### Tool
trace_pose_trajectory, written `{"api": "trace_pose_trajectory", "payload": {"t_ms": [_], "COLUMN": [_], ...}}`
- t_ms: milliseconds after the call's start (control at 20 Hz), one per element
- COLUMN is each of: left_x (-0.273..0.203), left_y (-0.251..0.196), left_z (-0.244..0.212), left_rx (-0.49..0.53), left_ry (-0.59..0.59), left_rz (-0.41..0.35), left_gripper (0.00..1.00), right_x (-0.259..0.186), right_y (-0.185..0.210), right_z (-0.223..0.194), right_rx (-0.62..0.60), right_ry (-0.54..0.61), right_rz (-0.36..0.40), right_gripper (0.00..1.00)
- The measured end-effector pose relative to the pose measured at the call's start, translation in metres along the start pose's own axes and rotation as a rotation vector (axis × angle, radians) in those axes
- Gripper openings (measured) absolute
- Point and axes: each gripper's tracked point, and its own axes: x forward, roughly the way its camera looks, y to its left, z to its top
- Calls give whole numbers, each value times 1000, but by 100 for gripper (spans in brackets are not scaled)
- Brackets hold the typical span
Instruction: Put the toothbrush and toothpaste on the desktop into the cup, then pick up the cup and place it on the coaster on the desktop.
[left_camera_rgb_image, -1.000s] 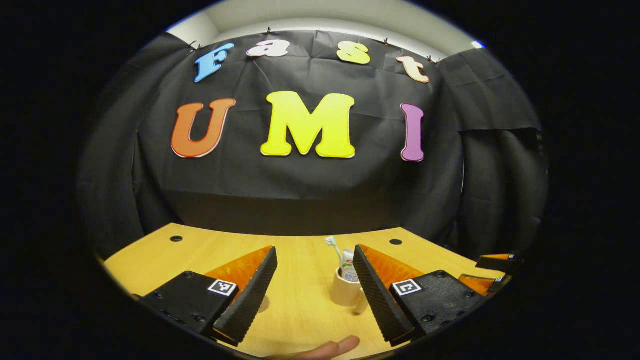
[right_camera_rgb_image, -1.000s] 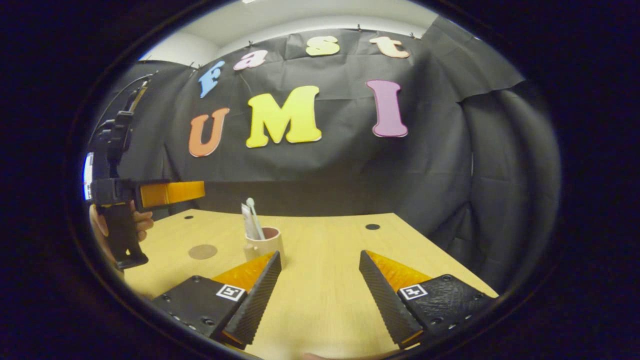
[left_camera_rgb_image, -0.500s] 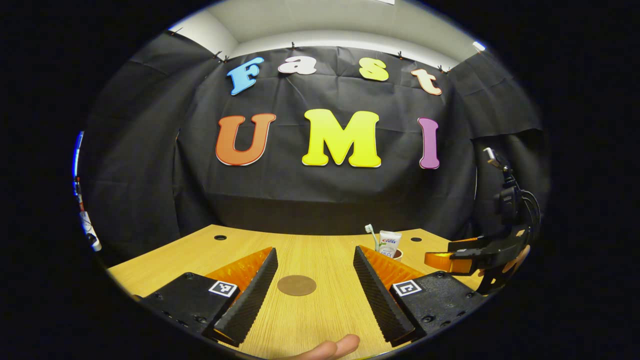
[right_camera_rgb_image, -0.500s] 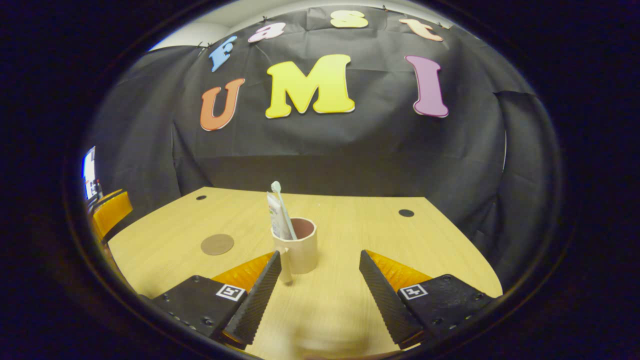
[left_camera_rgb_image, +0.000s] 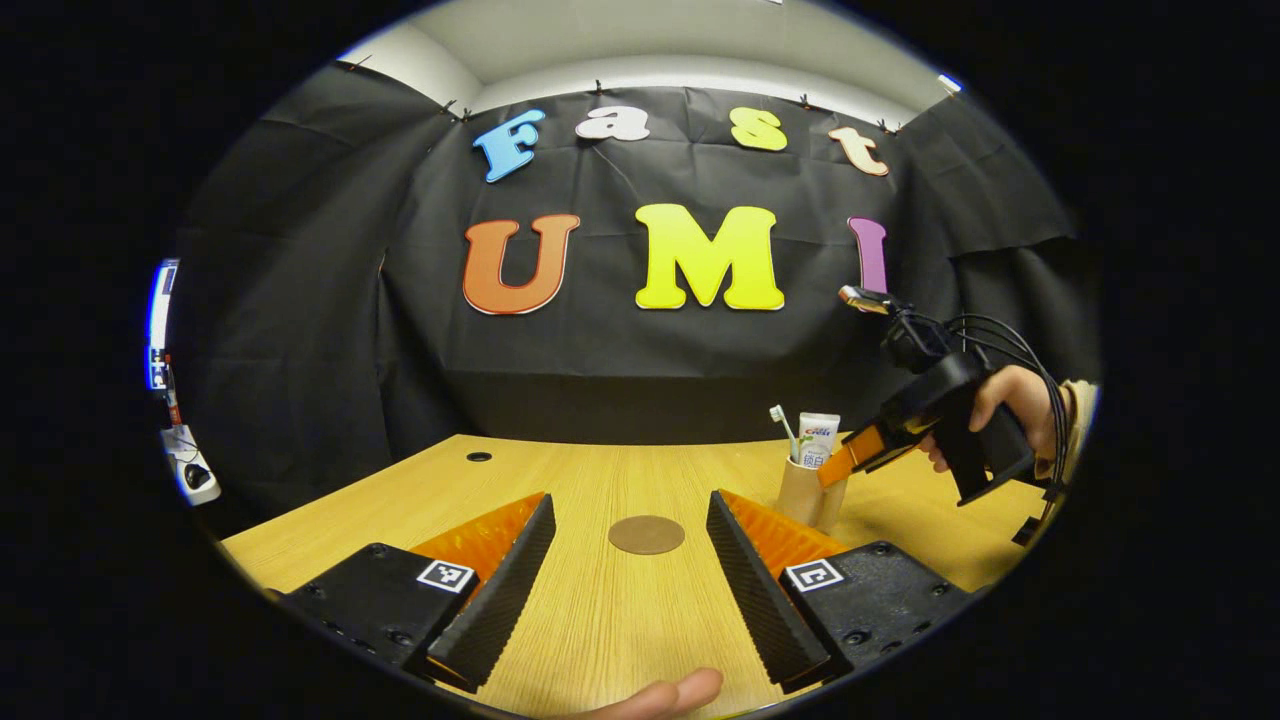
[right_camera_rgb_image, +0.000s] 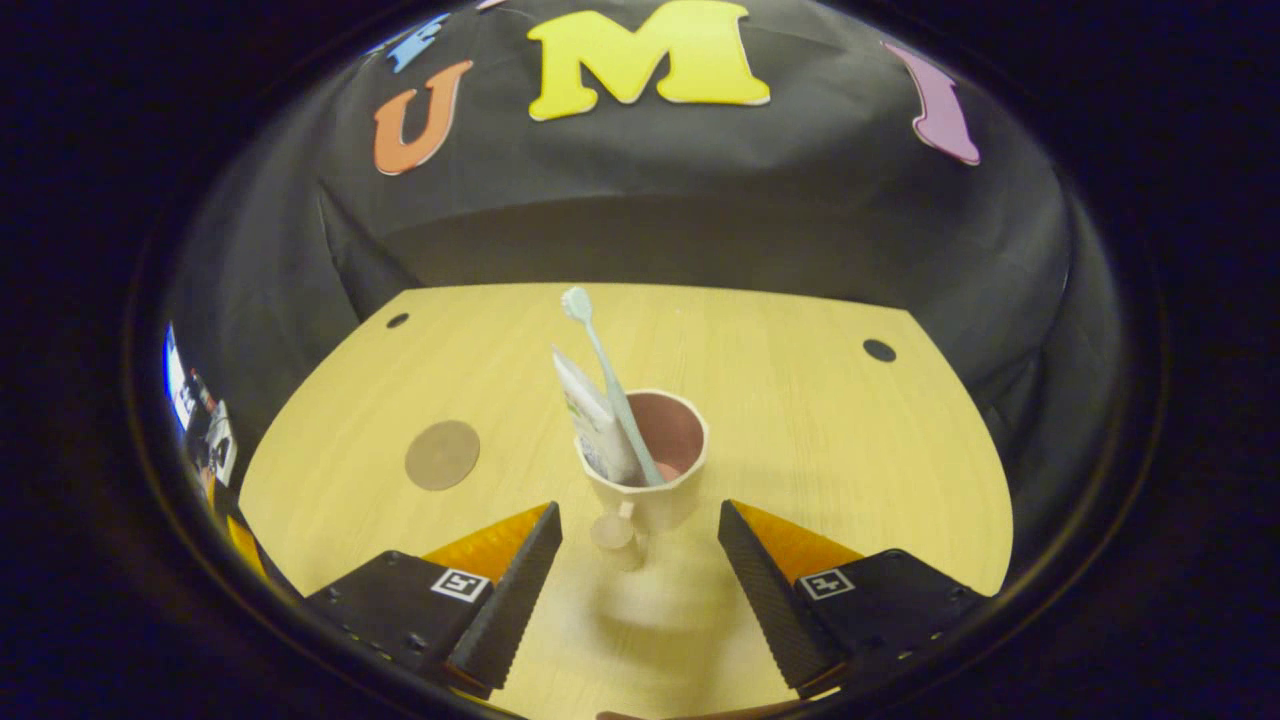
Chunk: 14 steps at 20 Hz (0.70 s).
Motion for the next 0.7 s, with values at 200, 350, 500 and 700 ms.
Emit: {"api": "trace_pose_trajectory", "payload": {"t_ms": [200,350,500,700], "left_x": [2,2,3,1], "left_y": [-2,1,6,-2], "left_z": [-13,-24,-29,-27], "left_rx": [-10,-25,-13,-7], "left_ry": [21,50,58,49], "left_rz": [-15,-18,-1,-26], "left_gripper": [97,97,98,97], "right_x": [22,33,41,43], "right_y": [-8,-1,5,5], "right_z": [-4,-6,-12,-17], "right_rx": [1,-17,56,74], "right_ry": [125,184,260,331], "right_rz": [-69,-78,-82,-111], "right_gripper": [95,91,75,66]}}
